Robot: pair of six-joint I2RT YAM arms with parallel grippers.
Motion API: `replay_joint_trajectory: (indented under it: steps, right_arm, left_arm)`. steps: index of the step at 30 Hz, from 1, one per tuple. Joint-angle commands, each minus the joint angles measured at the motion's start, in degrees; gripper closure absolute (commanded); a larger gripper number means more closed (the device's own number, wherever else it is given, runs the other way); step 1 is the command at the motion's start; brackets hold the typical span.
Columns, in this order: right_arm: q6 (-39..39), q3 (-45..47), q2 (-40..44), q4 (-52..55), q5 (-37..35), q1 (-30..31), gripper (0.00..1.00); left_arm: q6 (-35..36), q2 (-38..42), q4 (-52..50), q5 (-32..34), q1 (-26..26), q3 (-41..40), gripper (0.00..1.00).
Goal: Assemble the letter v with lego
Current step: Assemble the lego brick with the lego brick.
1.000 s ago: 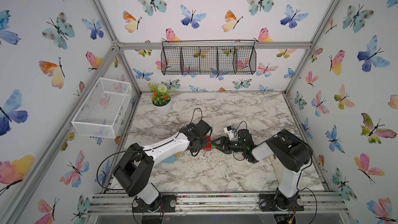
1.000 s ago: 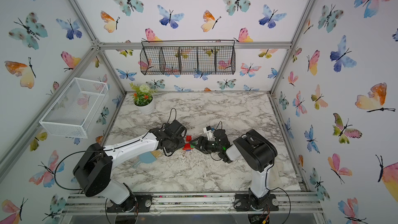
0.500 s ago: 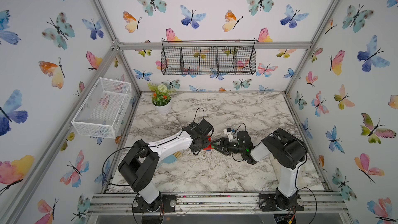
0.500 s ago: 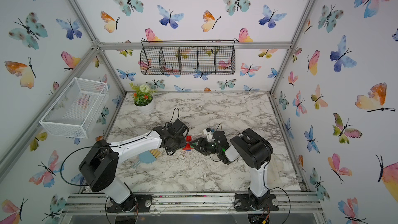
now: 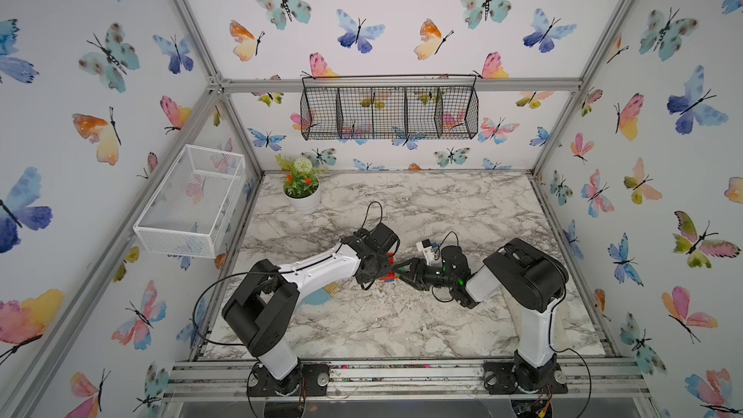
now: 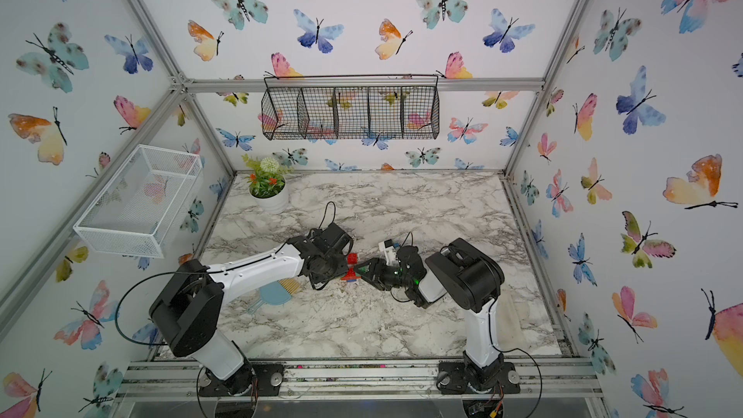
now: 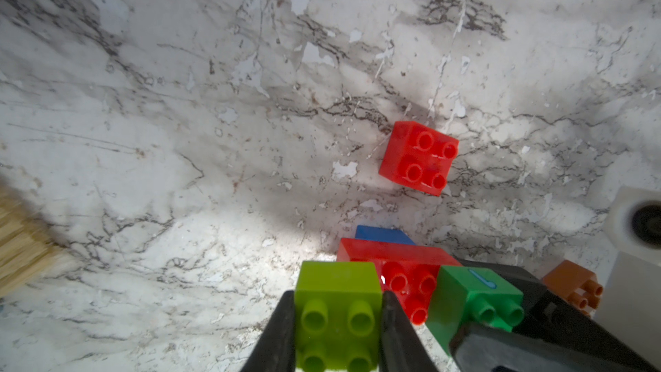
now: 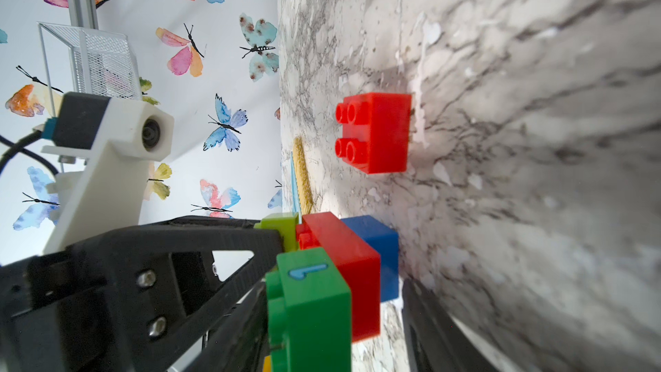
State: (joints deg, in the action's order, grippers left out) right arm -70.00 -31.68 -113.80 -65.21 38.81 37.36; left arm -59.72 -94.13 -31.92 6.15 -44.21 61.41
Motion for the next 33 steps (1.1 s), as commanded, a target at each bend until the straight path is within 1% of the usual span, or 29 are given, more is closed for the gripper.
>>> replay_joint_trajectory:
  steps: [1, 8, 11, 13, 15, 22, 33]
  right_arm:
    - [0.06, -0.79, -1.3, -0.99, -0.31, 0.43, 0.39]
    - [-0.3, -1.09, -2.04, -1.83, -0.49, 0.52, 0.39]
    - [-0.32, -1.27, -2.45, -1.91, -0.58, 0.52, 0.42]
    - [-0.53, -1.26, -2.74, -2.38, -0.51, 0.52, 0.42]
    - [-0.87, -1.28, -3.26, -3.2, -0.14, 0.6, 0.4]
    - [-1.2, -1.52, -4.01, -4.21, -0.18, 0.6, 0.39]
    - [-1.9, -0.93, -4.91, -5.94, -1.01, 0.77, 0.51]
  left_arm:
    - [0.93, -1.15, -1.3, 0.31, 0.35, 1.11, 0.77]
    - [1.43, -1.46, -1.21, 0.07, 0.43, 1.3, 0.77]
    - [1.56, -1.5, -1.21, 0.0, 0.41, 1.17, 0.77]
    - [1.63, -1.59, -1.12, -0.13, 0.44, 1.17, 0.78]
    - [1.64, -1.74, -1.12, -0.18, 0.57, 1.09, 0.78]
    - [2.0, -2.01, -0.77, -0.35, 0.62, 1.26, 0.78]
    - [2.13, -1.77, 0.01, -0.79, 0.79, 0.34, 0.79]
